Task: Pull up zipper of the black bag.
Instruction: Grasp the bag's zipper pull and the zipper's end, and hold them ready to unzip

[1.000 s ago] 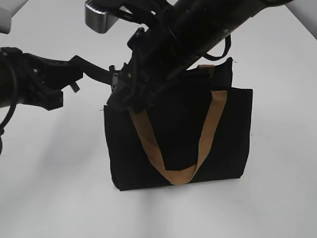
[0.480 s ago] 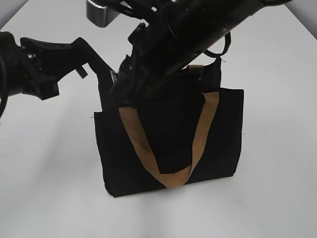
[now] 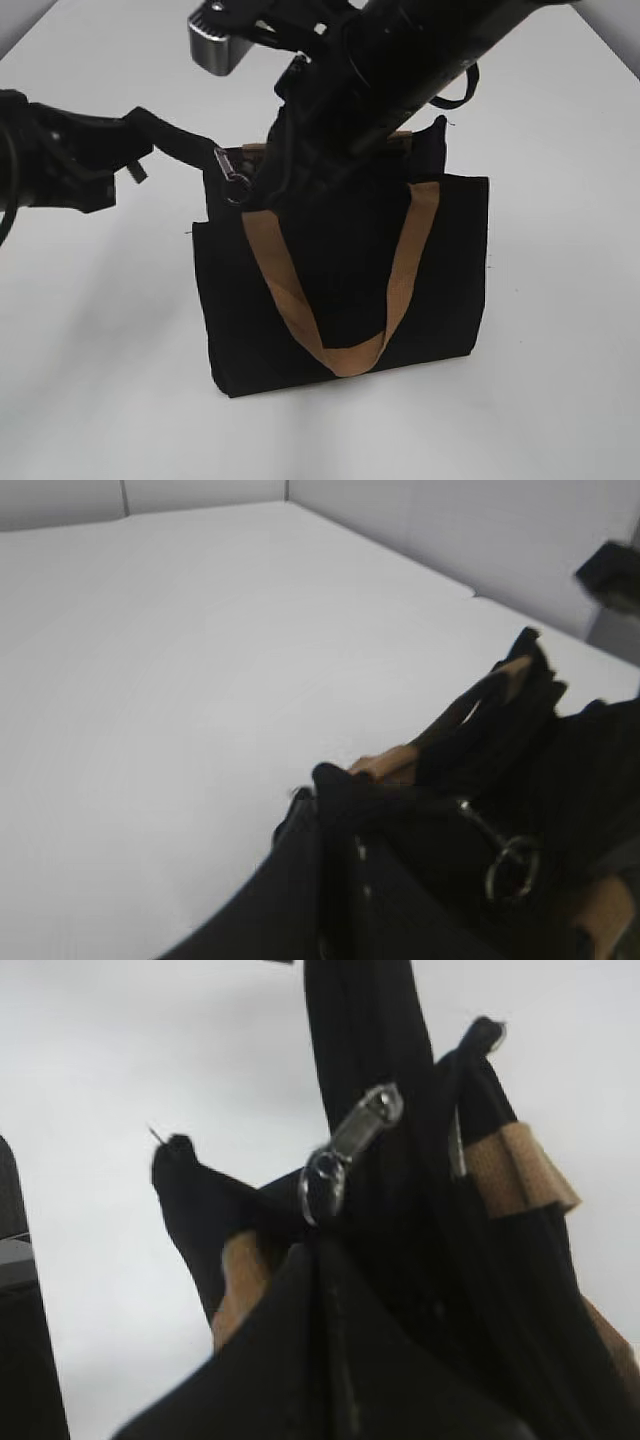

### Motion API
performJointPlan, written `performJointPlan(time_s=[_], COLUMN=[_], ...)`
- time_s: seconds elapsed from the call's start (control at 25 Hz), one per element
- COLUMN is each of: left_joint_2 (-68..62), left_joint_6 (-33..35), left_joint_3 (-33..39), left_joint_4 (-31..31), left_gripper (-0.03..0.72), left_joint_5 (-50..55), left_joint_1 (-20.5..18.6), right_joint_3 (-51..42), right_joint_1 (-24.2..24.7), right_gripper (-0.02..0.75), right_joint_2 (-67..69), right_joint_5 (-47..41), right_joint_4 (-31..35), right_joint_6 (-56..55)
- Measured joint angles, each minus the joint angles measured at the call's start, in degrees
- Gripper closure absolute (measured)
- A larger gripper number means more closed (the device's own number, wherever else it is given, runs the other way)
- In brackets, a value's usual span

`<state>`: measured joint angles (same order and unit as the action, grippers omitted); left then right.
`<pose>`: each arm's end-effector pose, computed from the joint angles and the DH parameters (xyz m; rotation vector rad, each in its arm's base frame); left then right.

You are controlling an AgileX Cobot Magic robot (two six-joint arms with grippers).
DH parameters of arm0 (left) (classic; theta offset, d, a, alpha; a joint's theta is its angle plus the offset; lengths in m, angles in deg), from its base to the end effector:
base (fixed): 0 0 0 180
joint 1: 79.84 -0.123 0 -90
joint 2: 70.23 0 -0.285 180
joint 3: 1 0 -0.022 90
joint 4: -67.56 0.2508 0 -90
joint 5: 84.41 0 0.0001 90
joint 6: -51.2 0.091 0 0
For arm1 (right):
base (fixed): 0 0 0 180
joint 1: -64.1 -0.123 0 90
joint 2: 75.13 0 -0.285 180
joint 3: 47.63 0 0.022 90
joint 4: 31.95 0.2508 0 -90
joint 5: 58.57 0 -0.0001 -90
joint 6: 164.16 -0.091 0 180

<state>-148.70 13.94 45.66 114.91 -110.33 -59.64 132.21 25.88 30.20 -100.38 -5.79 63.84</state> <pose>0.2182 -0.1114 0.2508 0.6600 1.7554 -0.4633 0.2770 0.2522 0.2814 -1.4718 2.0384 0.4488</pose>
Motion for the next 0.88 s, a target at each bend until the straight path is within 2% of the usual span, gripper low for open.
performJointPlan(time_s=[0.2, 0.36, 0.48, 0.6, 0.64, 0.72, 0.88], left_joint_2=[0.0, 0.0, 0.0, 0.0, 0.0, 0.0, 0.0], left_joint_6=[-0.12, -1.51, -2.7, -2.96, -3.13, -3.9, -4.52], left_joint_3=[0.0, 0.0, 0.0, 0.0, 0.0, 0.0, 0.0], left_joint_4=[-0.61, -0.78, -0.71, -0.72, -0.72, -0.72, -0.58], left_gripper=[0.684, 0.684, 0.684, 0.684, 0.684, 0.684, 0.684], left_joint_5=[4.62, -2.03, -6.85, -7.02, -7.02, -7.25, -8.02], left_joint_1=[0.0, 0.0, 0.0, 0.0, 0.0, 0.0, 0.0], right_joint_3=[0.0, 0.0, 0.0, 0.0, 0.0, 0.0, 0.0], right_joint_1=[0.5, 0.16, -0.54, -0.54, -0.54, -0.54, -0.54], right_gripper=[0.738, 0.738, 0.665, 0.514, 0.487, 0.462, 0.478], right_joint_2=[-0.8, -0.98, -0.98, -0.84, -0.66, -0.01, 1.73], right_joint_5=[-0.49, -0.6, -0.6, -0.2, 0.07, 0.74, 1.86], right_joint_4=[-4.77, -1.46, 0.82, 0.04, -0.26, -0.34, 0.08], right_joint_6=[-3.88, -3.97, -2.47, -2.32, -2.32, -2.32, -2.32])
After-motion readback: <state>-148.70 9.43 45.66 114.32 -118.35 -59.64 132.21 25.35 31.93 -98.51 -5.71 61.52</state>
